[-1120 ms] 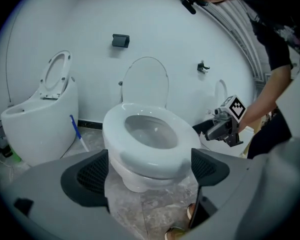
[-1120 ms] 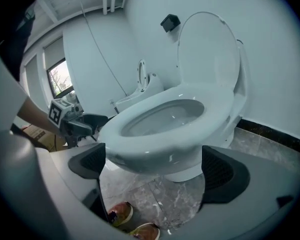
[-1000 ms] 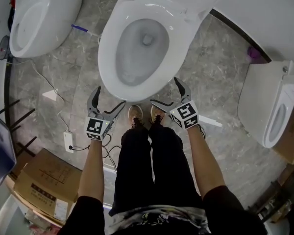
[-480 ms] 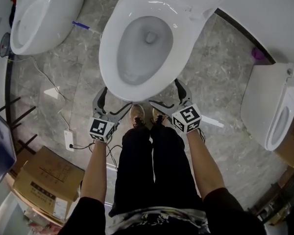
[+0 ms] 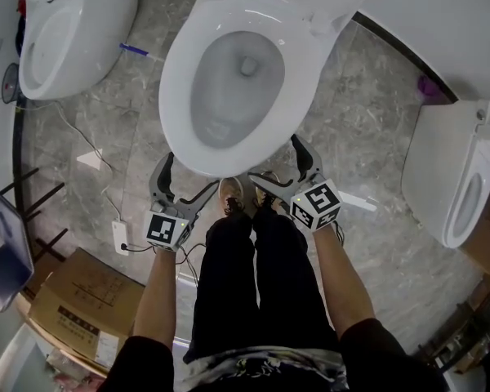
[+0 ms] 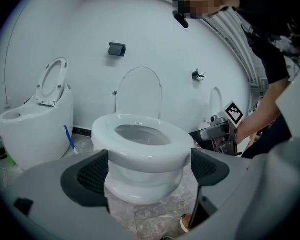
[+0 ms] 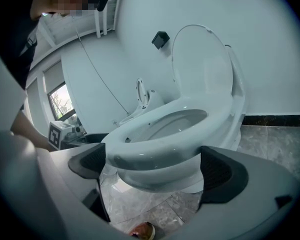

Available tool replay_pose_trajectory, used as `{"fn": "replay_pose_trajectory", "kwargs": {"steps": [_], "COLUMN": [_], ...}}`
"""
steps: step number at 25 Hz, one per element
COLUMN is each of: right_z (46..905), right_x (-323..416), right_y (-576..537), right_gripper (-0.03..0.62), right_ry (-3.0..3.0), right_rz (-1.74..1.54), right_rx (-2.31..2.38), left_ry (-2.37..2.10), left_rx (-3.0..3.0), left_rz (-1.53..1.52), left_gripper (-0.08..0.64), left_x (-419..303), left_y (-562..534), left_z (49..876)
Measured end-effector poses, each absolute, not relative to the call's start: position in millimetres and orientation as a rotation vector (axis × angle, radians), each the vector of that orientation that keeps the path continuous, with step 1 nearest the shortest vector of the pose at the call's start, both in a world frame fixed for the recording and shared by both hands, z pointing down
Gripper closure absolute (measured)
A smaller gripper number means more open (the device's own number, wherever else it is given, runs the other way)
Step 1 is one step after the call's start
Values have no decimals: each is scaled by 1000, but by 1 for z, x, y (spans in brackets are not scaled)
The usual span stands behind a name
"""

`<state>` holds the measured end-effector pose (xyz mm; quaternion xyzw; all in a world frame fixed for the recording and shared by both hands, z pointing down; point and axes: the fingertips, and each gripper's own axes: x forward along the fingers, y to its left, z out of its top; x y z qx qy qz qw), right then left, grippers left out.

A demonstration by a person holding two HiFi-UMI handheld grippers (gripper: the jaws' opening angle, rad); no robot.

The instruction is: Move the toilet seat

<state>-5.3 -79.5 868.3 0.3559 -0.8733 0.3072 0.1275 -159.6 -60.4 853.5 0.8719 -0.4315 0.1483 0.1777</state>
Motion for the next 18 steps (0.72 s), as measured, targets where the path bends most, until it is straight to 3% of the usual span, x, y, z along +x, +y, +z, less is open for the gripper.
{"fn": "replay_pose_trajectory", "kwargs": {"steps": [12,18], "right_z": [771,719], "right_x": [-3,4], "right_y": [-103,-124], "right_gripper": [8,9], "right_ry": [-2562,-2601], "right_rz": [1008,899], "right_rx": [1156,1196], "left_ry": [-1256,-1276], "left_rx": [2557,2569], "left_rz": [288,236], "left_gripper": [55,55], "left_x": [-152,-143], "left_y": [-95,-117], "left_z": [726,678]}}
